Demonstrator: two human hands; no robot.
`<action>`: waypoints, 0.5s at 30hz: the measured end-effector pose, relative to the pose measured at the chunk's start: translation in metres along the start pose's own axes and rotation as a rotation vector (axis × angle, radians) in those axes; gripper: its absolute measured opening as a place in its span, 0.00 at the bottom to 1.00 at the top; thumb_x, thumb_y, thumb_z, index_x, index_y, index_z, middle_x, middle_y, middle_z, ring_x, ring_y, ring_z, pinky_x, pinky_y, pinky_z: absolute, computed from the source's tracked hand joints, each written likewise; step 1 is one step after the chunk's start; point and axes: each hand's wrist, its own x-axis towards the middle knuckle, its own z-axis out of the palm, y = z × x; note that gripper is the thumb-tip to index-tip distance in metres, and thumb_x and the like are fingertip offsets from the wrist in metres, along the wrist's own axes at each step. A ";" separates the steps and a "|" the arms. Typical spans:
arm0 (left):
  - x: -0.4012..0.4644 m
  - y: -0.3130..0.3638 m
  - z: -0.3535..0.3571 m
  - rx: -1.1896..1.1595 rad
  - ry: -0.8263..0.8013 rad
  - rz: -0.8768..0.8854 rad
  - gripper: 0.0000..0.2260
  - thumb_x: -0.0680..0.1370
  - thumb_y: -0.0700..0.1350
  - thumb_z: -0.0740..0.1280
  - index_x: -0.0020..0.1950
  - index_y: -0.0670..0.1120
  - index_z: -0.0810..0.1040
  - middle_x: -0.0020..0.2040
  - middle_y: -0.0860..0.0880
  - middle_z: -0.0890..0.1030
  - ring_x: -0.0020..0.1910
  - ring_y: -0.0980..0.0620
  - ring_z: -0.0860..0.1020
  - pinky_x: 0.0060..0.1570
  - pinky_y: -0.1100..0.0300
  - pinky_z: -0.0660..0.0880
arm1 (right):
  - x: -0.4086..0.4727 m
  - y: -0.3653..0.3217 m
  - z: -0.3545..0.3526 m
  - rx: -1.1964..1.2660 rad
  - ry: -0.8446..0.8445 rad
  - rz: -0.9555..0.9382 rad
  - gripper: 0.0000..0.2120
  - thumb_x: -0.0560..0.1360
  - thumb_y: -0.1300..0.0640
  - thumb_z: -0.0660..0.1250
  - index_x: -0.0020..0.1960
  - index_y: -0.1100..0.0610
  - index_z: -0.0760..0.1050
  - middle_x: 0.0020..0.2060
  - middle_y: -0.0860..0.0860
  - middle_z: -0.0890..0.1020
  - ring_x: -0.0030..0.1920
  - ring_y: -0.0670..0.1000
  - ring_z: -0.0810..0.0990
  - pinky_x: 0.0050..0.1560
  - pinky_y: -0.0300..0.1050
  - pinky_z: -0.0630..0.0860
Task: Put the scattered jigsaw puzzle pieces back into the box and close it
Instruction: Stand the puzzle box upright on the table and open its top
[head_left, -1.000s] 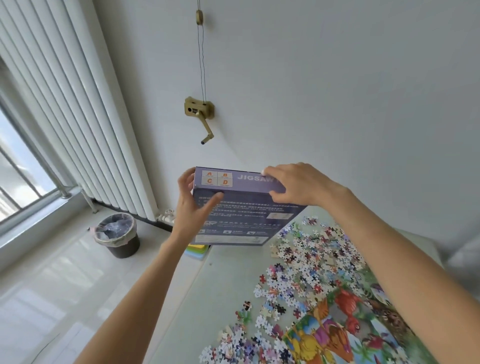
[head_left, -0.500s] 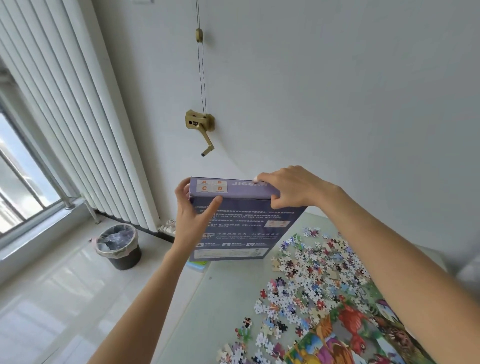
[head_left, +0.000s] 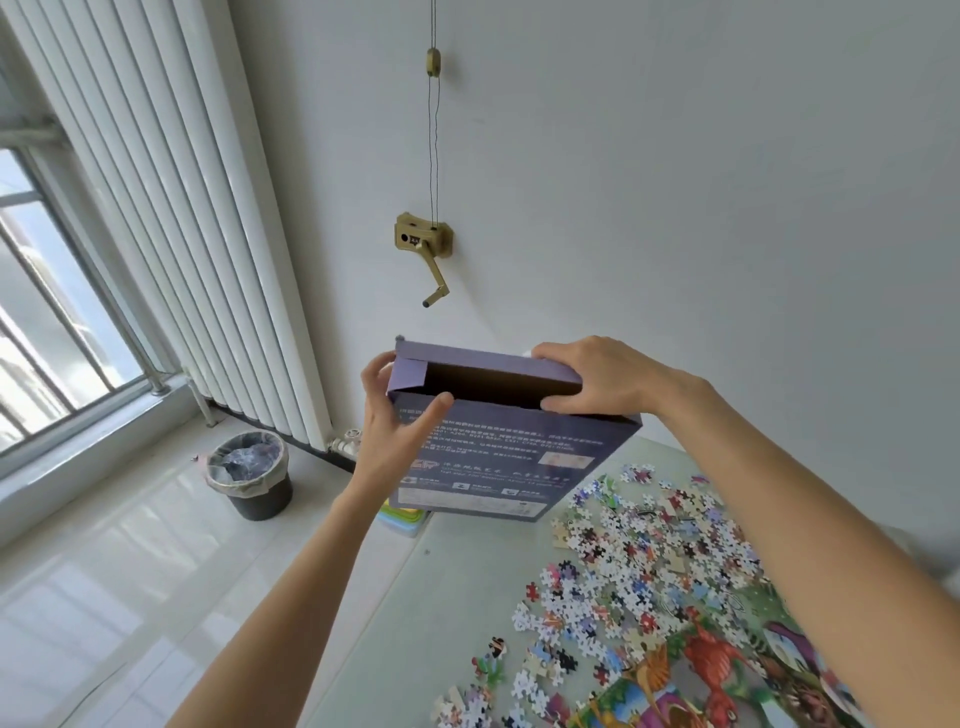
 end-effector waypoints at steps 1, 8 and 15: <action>0.000 0.000 0.000 -0.005 0.000 0.003 0.32 0.66 0.62 0.70 0.63 0.61 0.58 0.63 0.51 0.72 0.59 0.53 0.75 0.59 0.55 0.73 | -0.002 0.004 0.002 0.036 0.057 0.026 0.21 0.72 0.47 0.68 0.63 0.47 0.71 0.50 0.44 0.81 0.48 0.47 0.78 0.49 0.45 0.74; 0.003 0.001 -0.004 -0.021 0.067 -0.064 0.26 0.69 0.56 0.67 0.62 0.61 0.58 0.56 0.67 0.67 0.51 0.61 0.75 0.49 0.65 0.70 | -0.020 0.043 0.017 0.553 0.676 0.310 0.10 0.68 0.55 0.75 0.47 0.51 0.78 0.44 0.48 0.83 0.43 0.48 0.82 0.45 0.45 0.79; 0.015 0.002 -0.003 0.028 -0.016 -0.059 0.26 0.68 0.64 0.66 0.61 0.65 0.58 0.60 0.51 0.75 0.53 0.51 0.79 0.56 0.47 0.75 | 0.010 0.062 0.044 0.912 0.687 0.715 0.18 0.67 0.44 0.73 0.49 0.56 0.76 0.39 0.53 0.81 0.36 0.51 0.78 0.39 0.43 0.73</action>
